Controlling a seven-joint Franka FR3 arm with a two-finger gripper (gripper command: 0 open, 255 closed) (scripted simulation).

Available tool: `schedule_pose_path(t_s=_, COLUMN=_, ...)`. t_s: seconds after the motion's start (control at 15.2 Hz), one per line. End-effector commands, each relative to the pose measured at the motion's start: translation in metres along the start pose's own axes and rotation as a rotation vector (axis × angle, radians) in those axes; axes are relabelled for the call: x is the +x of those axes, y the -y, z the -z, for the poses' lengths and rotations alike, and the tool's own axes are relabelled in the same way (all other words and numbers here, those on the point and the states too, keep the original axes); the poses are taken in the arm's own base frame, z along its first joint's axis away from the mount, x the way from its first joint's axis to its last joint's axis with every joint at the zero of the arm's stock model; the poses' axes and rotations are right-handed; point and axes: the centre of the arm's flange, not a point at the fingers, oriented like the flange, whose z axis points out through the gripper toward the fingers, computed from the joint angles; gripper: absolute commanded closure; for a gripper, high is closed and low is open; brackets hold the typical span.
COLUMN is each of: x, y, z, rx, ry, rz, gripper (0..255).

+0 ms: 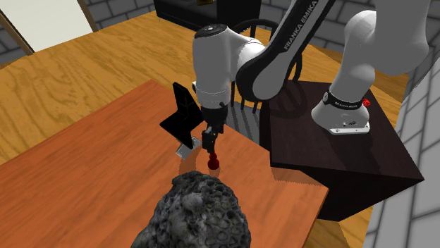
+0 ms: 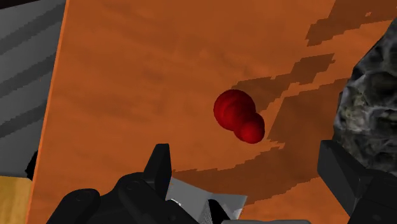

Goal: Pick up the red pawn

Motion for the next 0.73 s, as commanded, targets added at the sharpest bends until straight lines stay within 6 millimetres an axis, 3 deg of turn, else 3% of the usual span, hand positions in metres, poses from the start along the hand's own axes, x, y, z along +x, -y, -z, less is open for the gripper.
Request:
schedule_pose_path(t_s=0.0, x=0.007, y=0.016, z=-0.023, rx=0.006, ry=-0.005, rz=-0.003, gripper=0)
schedule_pose_path(t_s=0.53, x=0.010, y=0.012, z=-0.064, rx=0.006, ry=-0.005, rz=-0.004, gripper=0)
schedule_pose_path(t_s=0.66, x=0.010, y=0.012, z=-0.064, rx=0.006, ry=-0.005, rz=-0.004, gripper=0)
